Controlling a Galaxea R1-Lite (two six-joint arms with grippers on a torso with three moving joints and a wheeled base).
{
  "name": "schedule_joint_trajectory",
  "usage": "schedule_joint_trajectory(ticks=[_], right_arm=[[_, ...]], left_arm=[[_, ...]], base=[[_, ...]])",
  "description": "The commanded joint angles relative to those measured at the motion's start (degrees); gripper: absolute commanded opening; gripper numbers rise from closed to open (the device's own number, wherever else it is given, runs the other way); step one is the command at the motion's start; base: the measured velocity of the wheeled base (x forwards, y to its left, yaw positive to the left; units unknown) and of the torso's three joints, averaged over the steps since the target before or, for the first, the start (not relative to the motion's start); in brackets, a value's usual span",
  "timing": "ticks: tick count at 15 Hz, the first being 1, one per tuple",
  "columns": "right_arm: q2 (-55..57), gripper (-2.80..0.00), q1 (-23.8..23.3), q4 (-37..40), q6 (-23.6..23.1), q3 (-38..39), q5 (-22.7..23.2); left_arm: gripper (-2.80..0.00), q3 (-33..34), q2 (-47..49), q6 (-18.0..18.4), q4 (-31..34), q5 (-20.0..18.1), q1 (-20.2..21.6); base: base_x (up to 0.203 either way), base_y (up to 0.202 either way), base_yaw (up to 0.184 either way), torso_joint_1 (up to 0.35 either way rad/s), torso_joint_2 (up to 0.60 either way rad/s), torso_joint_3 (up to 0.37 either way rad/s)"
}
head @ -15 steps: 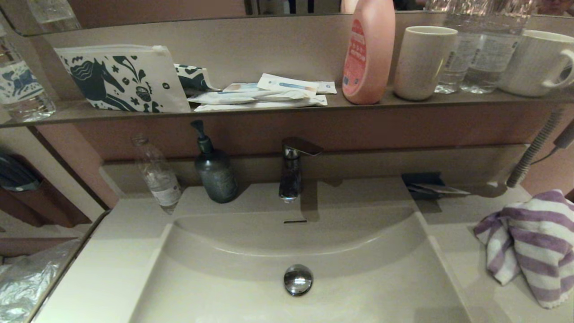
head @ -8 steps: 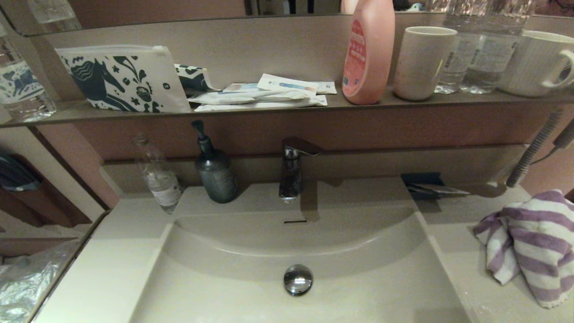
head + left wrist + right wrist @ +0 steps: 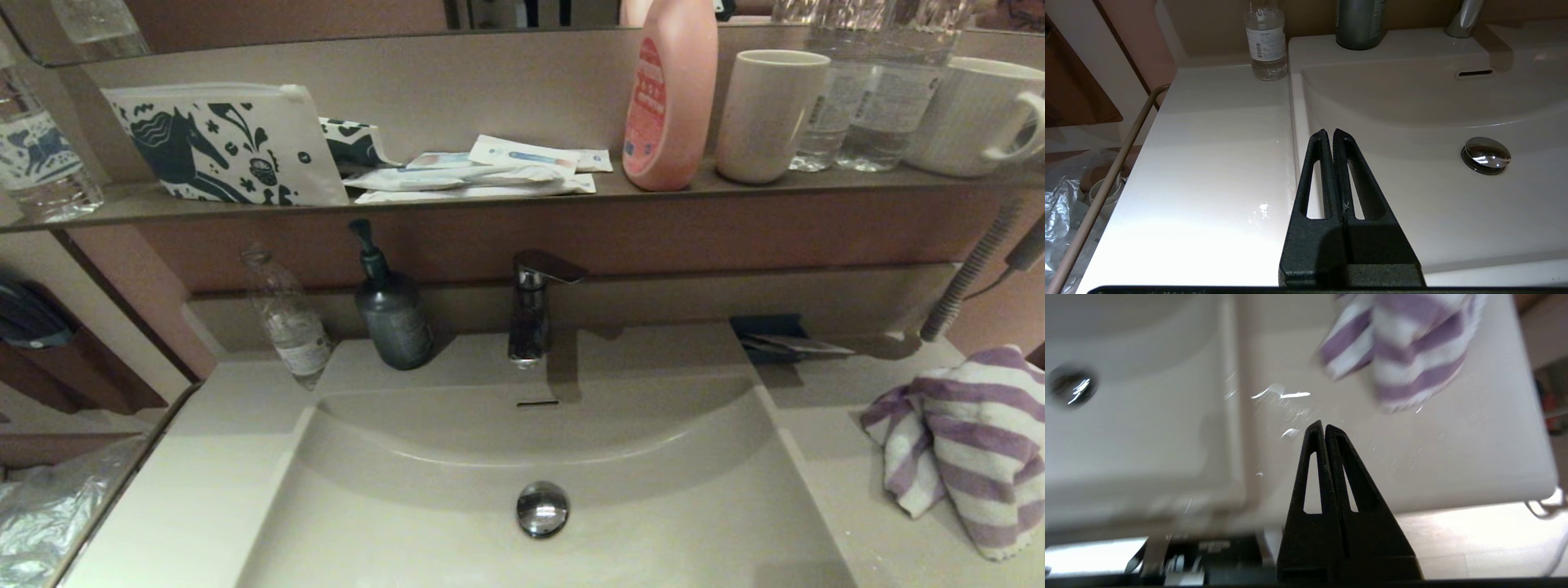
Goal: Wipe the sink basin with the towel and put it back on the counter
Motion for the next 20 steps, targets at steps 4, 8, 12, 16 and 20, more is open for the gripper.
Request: schedule_joint_trajectory(ticks=[4,8,12,16,20], right_arm=[[-19.4,-2.80,3.8,6.8,0.2,3.1,0.8],[-29.7,-2.80,6.6,6.8,0.2,7.8,1.1],[-34.3,-2.80,6.9,-4.0,0.2,17.4,0.9],[-34.4,-2.80,6.9,-20.1,0.4,29.2,1.1],[-34.4,-2.80,6.9,-33.3,-0.7,37.9,0.9]], left_arm=[[-2.80,0.0,0.1,0.0,0.0,0.0,0.0],[-2.80,0.0,0.1,0.0,0.0,0.0,0.0],[-2.80,0.0,0.1,0.0,0.0,0.0,0.0],[-2.80,0.0,0.1,0.0,0.0,0.0,0.0],[-2.80,0.0,0.1,0.0,0.0,0.0,0.0]], base=[[0.000,0.000,0.000,0.000,0.00,0.000],[0.000,0.000,0.000,0.000,0.00,0.000],[0.000,0.000,0.000,0.000,0.00,0.000],[0.000,0.000,0.000,0.000,0.00,0.000],[0.000,0.000,0.000,0.000,0.00,0.000]])
